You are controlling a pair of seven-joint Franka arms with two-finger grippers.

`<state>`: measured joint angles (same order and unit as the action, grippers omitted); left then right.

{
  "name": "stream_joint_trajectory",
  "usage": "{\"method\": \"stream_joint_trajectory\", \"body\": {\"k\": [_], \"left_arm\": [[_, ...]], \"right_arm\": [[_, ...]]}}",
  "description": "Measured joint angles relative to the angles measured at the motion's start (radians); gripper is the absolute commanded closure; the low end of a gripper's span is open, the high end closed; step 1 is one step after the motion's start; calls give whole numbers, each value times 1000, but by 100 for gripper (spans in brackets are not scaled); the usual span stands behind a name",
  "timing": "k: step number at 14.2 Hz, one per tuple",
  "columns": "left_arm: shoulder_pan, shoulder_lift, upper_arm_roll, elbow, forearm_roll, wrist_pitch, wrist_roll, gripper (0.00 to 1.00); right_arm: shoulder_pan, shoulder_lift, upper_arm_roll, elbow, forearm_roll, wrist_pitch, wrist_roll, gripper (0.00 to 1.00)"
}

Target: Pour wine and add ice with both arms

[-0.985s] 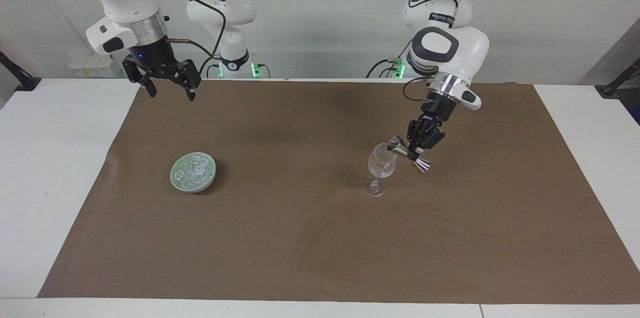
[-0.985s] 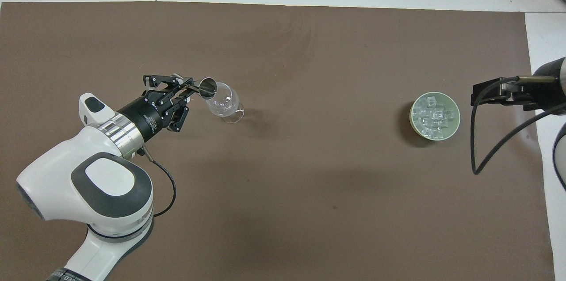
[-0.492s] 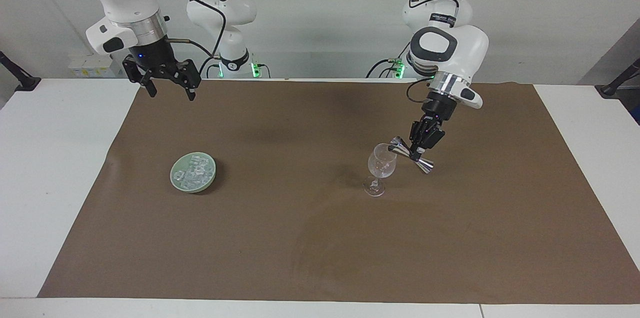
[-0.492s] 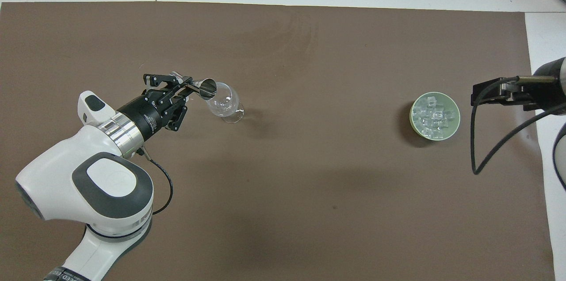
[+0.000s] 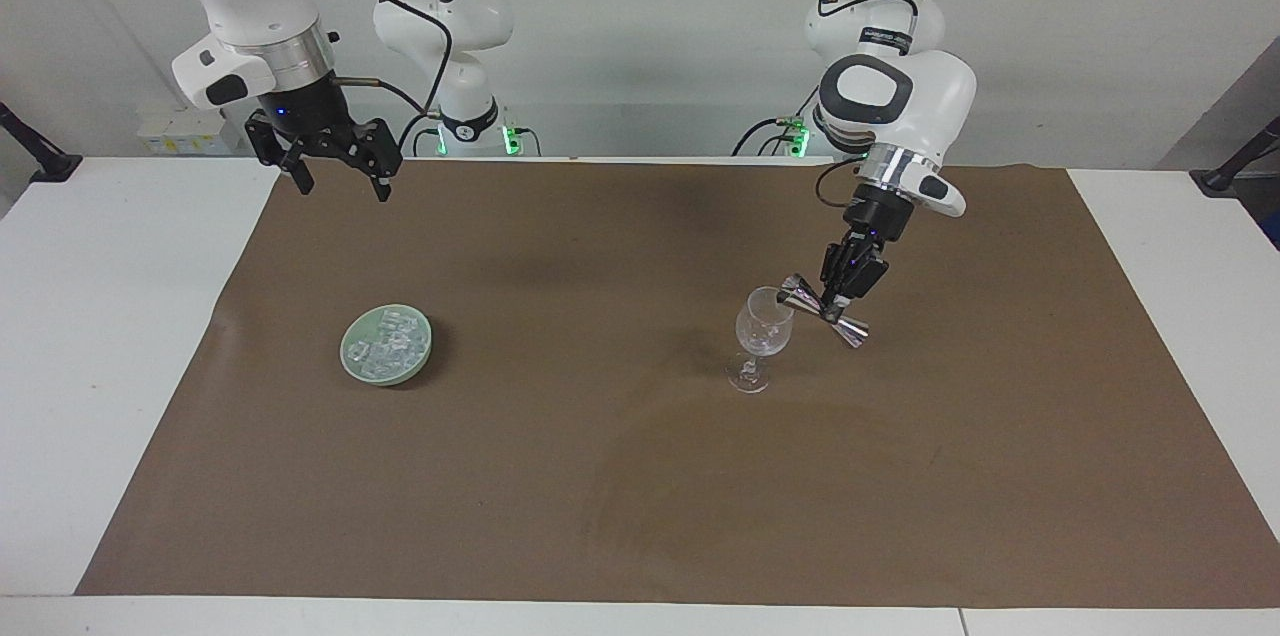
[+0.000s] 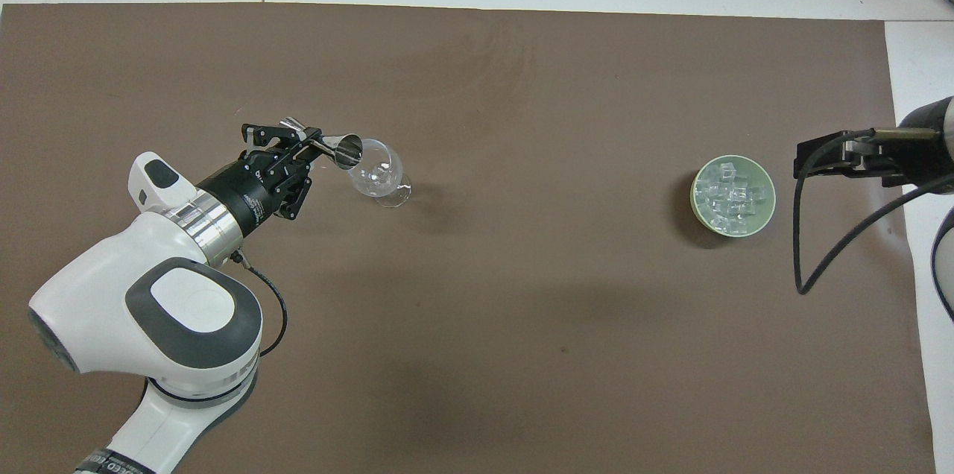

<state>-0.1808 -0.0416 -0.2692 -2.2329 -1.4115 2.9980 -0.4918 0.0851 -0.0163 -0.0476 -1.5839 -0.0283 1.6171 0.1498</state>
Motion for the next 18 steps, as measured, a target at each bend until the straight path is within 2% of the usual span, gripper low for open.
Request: {"method": "stream_joint_trajectory", "body": {"k": [18], "left_arm": [[-3, 7, 0, 16, 184, 38, 60, 100]], "right_arm": [[0, 0, 0, 0, 0, 0, 0, 0]]}}
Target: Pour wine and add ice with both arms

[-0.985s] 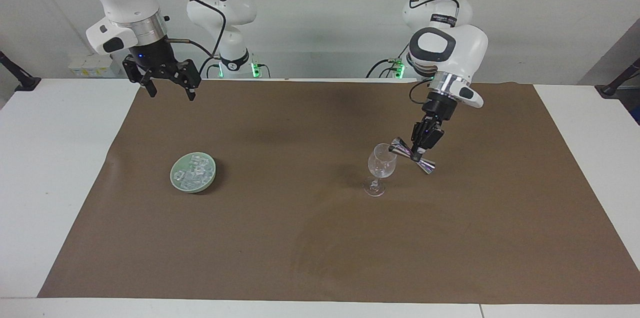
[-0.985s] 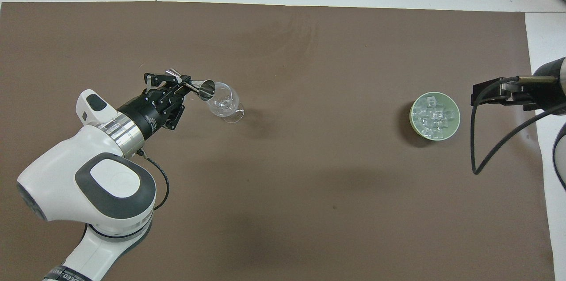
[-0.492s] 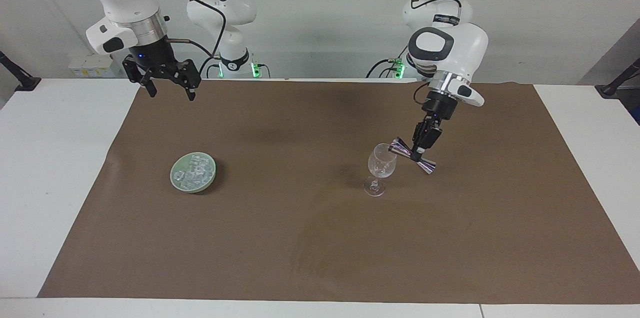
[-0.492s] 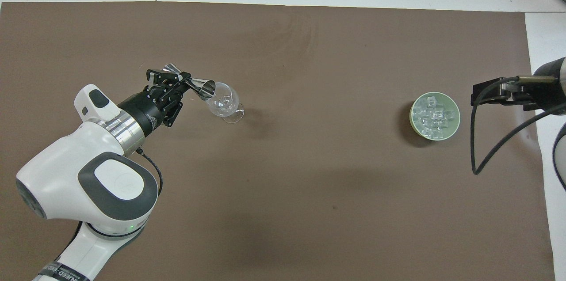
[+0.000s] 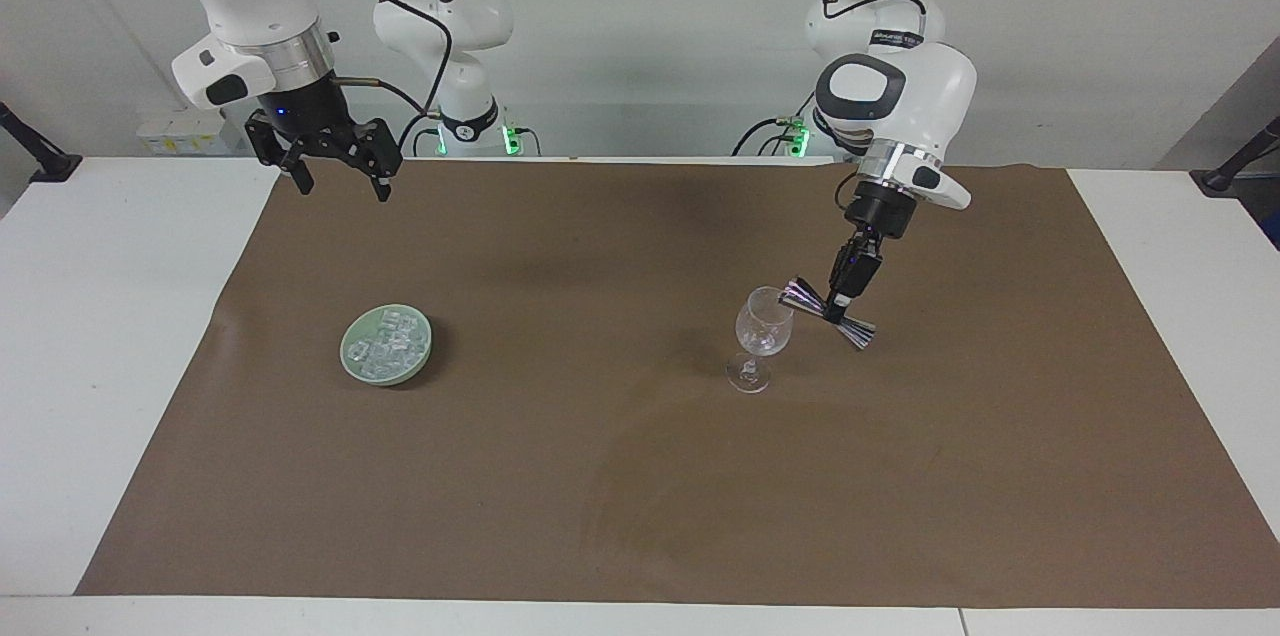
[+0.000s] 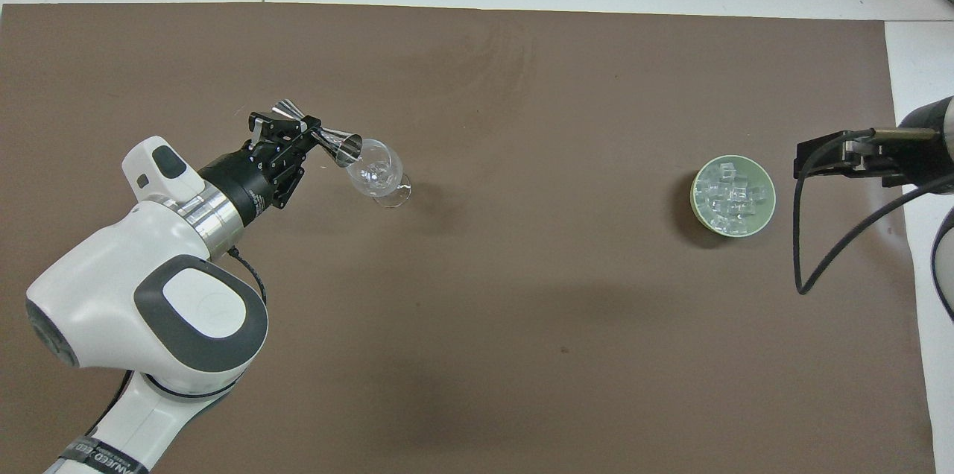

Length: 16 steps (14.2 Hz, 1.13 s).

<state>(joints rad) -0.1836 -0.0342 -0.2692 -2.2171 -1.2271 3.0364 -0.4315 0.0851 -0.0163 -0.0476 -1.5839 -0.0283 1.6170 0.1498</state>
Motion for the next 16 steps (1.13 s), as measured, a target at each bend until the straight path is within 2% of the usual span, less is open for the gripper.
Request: {"method": "stream_joint_trajectory", "body": {"k": [9, 16], "left_arm": [[-24, 21, 0, 31, 5, 35, 108, 100], [-42, 23, 0, 31, 6, 67, 277, 100]], "right_arm": [[0, 0, 0, 0, 0, 0, 0, 0], [0, 0, 0, 0, 0, 0, 0, 0]]}}
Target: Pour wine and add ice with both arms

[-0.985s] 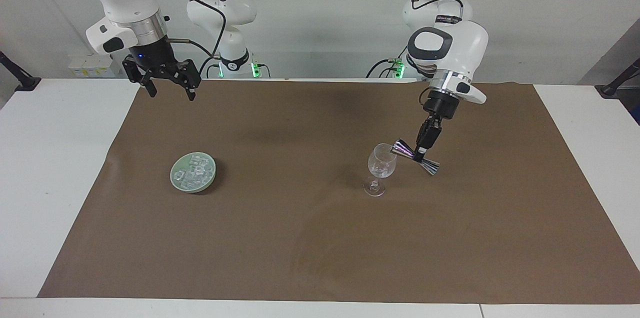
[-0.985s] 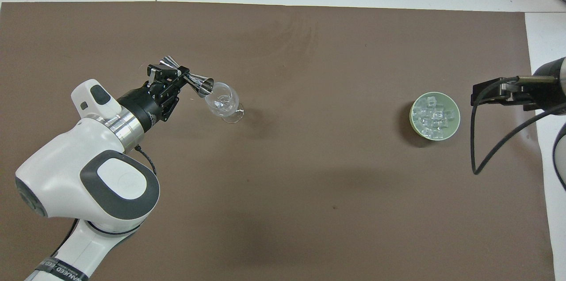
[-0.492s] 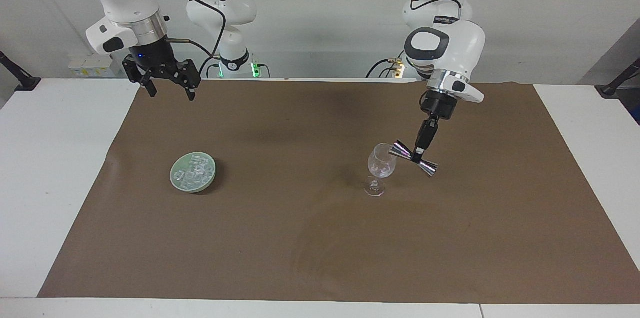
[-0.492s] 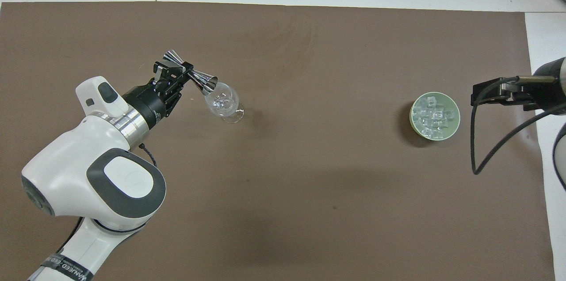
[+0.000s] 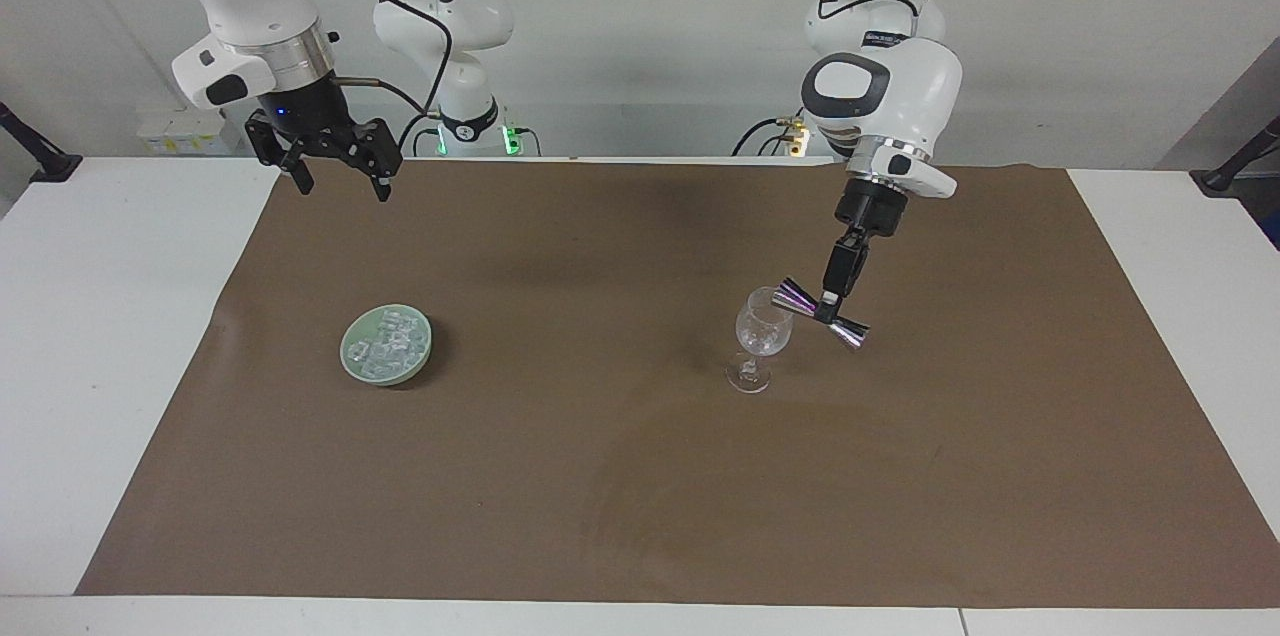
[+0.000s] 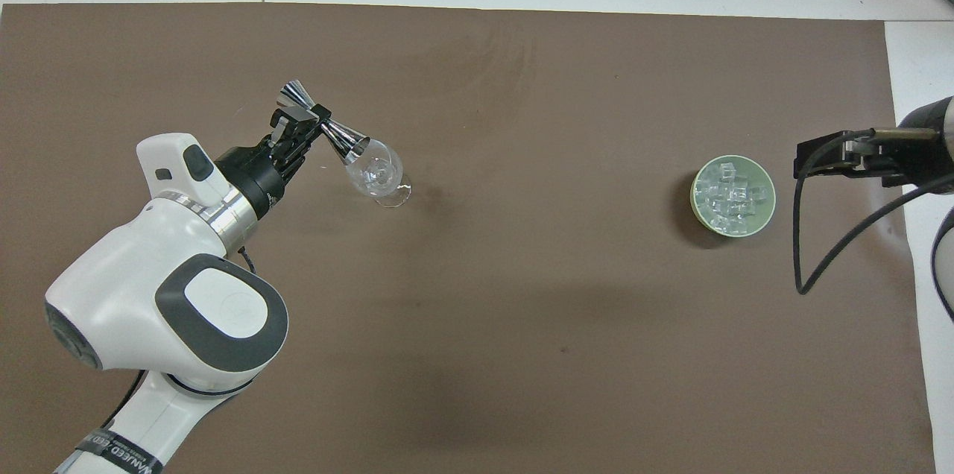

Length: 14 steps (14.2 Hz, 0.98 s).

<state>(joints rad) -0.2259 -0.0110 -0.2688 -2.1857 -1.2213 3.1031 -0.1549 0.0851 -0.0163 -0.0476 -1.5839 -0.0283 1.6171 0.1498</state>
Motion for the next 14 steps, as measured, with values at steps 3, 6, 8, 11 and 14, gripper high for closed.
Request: {"method": "stream_joint_trajectory", "body": {"k": [3, 6, 8, 11, 14], "left_arm": [[-5, 3, 0, 0, 0, 7, 35, 100], [-5, 4, 0, 0, 0, 8, 50, 100], [-6, 5, 0, 0, 0, 9, 55, 100], [-7, 5, -1, 0, 0, 9, 56, 100], [-7, 7, 1, 0, -2, 8, 41, 100]], "right_arm": [[0, 0, 0, 0, 0, 0, 0, 0], [0, 0, 0, 0, 0, 0, 0, 0], [0, 0, 0, 0, 0, 0, 0, 0], [0, 0, 0, 0, 0, 0, 0, 0], [0, 0, 0, -2, 0, -8, 0, 0]]}}
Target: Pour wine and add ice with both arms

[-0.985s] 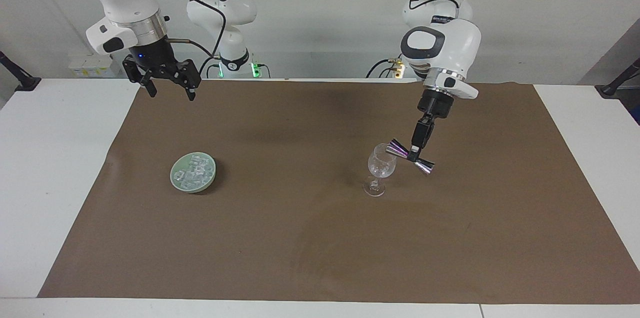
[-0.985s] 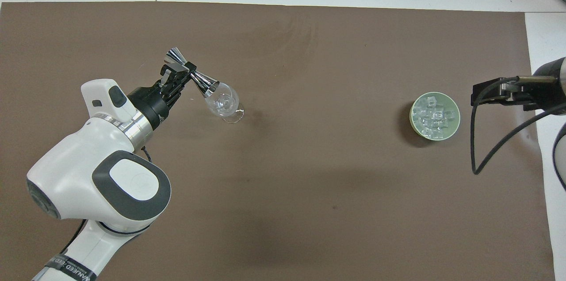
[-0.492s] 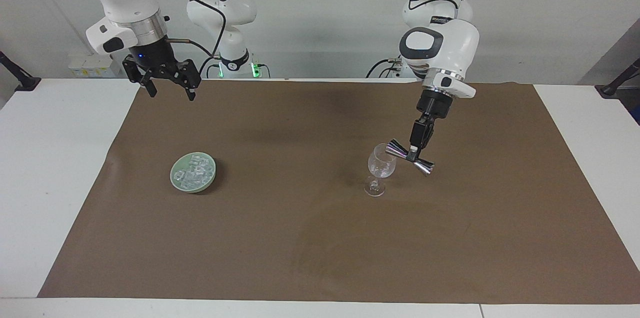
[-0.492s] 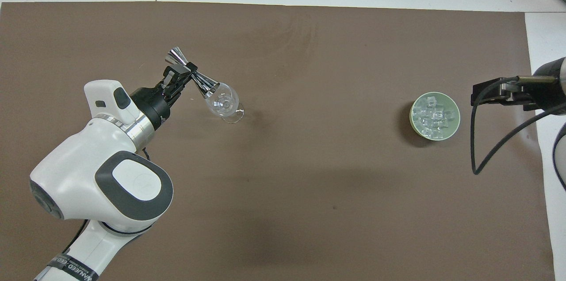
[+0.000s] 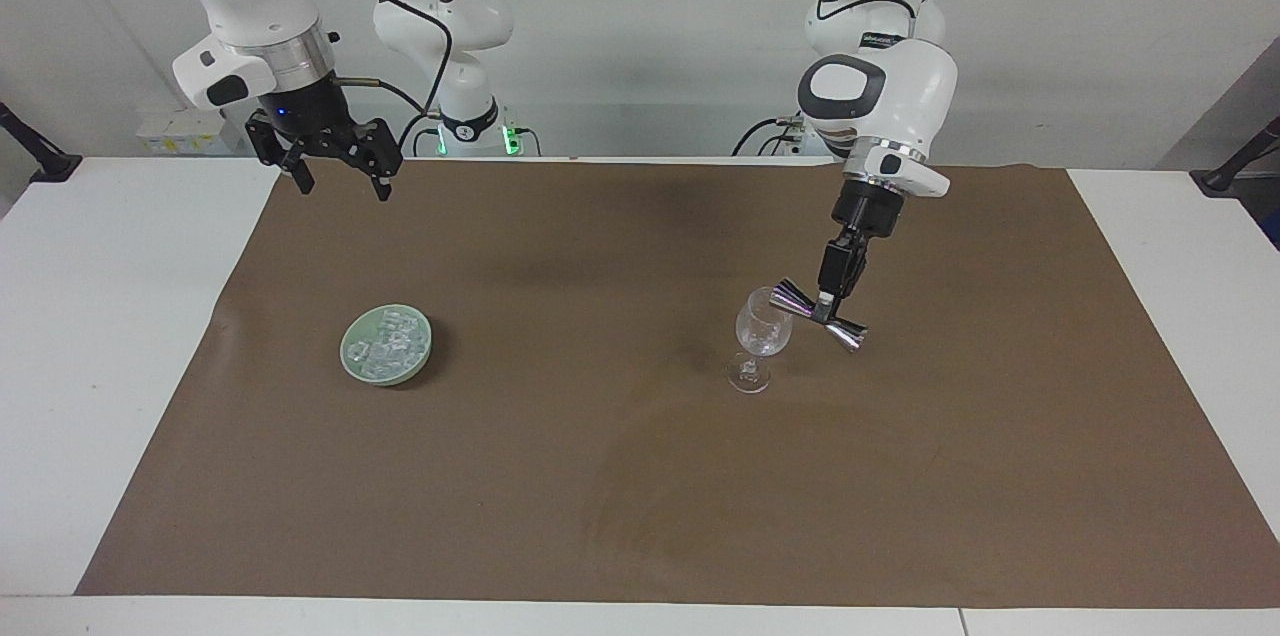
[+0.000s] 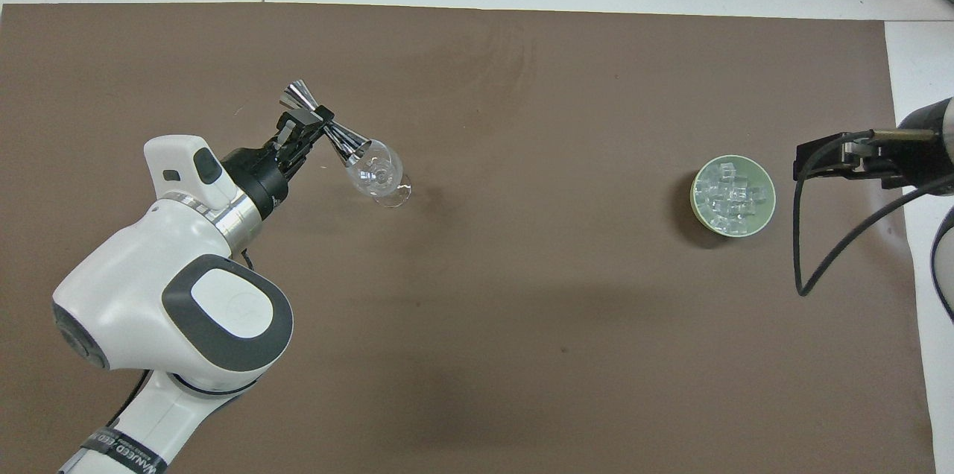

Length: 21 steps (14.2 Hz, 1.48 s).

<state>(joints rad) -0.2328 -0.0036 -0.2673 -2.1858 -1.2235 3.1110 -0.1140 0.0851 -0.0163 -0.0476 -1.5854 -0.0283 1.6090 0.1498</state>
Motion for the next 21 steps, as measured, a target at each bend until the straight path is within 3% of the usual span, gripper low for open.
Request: {"method": "stream_joint_trajectory", "body": {"k": [3, 5, 9, 13, 16, 21], "left_arm": [[7, -3, 6, 1, -3, -46, -125, 100], [46, -19, 16, 4, -3, -152, -232, 100], [261, -67, 33, 29, -3, -520, -405, 100], [521, -82, 42, 38, -3, -897, -455, 100], [688, -52, 43, 33, -2, -1129, -476, 100], [848, 91, 43, 68, -2, -1347, -515, 100]], "right_arm": [[-1, 0, -2, -3, 0, 3, 0, 0], [-1, 0, -7, -9, 0, 22, 0, 0], [-2, 0, -11, -14, 0, 35, 0, 0], [-2, -6, -11, -47, 0, 84, 0, 0], [-2, -25, -11, -104, 0, 132, 0, 0], [-13, -48, -12, -175, 0, 204, -11, 0]]}}
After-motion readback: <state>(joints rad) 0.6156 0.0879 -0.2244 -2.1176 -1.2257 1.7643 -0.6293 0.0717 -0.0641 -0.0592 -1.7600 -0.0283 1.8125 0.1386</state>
